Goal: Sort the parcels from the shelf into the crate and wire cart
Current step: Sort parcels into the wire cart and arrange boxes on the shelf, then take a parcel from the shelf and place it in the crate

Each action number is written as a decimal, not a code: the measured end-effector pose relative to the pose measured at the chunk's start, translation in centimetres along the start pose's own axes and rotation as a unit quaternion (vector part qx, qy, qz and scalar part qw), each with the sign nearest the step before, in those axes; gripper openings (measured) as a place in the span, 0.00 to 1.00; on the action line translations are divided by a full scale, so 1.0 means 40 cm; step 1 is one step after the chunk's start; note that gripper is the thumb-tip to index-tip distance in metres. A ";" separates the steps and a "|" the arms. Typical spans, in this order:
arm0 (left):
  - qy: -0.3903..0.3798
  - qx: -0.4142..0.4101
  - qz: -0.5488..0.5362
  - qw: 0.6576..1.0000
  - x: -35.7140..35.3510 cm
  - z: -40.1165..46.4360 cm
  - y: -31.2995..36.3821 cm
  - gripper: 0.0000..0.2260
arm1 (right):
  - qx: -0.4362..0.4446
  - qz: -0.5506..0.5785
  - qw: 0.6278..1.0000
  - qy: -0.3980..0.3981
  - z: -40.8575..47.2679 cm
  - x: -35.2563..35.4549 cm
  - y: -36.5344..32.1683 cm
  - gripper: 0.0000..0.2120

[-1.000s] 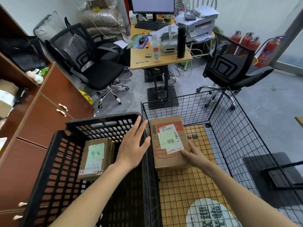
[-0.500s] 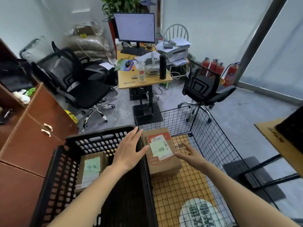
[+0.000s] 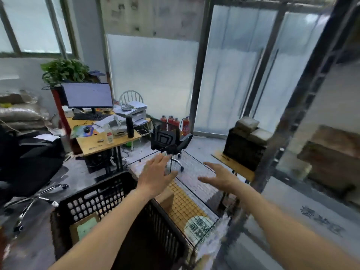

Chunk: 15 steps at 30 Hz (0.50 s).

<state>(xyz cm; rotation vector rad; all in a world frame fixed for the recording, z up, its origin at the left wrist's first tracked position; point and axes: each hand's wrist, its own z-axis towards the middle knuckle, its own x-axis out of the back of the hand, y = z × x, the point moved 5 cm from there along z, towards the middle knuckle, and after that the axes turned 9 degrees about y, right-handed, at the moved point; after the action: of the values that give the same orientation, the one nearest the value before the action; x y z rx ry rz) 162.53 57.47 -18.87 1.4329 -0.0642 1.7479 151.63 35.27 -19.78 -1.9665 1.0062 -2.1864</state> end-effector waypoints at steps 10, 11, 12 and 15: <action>-0.014 -0.207 -0.099 0.973 0.107 -0.179 0.646 0.30 | -0.112 -0.039 0.975 0.188 -0.653 0.517 0.154 0.42; -0.015 -0.222 -0.116 0.968 0.109 -0.212 0.717 0.30 | -0.126 -0.048 0.970 0.202 -0.727 0.557 0.186 0.42; -0.015 -0.238 -0.132 0.962 0.111 -0.249 0.789 0.29 | -0.141 -0.058 0.965 0.213 -0.806 0.595 0.210 0.42; -0.024 -0.289 -0.164 0.943 0.107 -0.387 1.004 0.29 | -0.193 -0.076 0.945 0.252 -1.052 0.687 0.298 0.43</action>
<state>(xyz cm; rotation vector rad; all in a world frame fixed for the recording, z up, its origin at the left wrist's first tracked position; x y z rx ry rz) 125.44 42.50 -2.43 0.9836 -0.3202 1.2735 103.64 32.21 -0.90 -1.6774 1.4860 -2.8543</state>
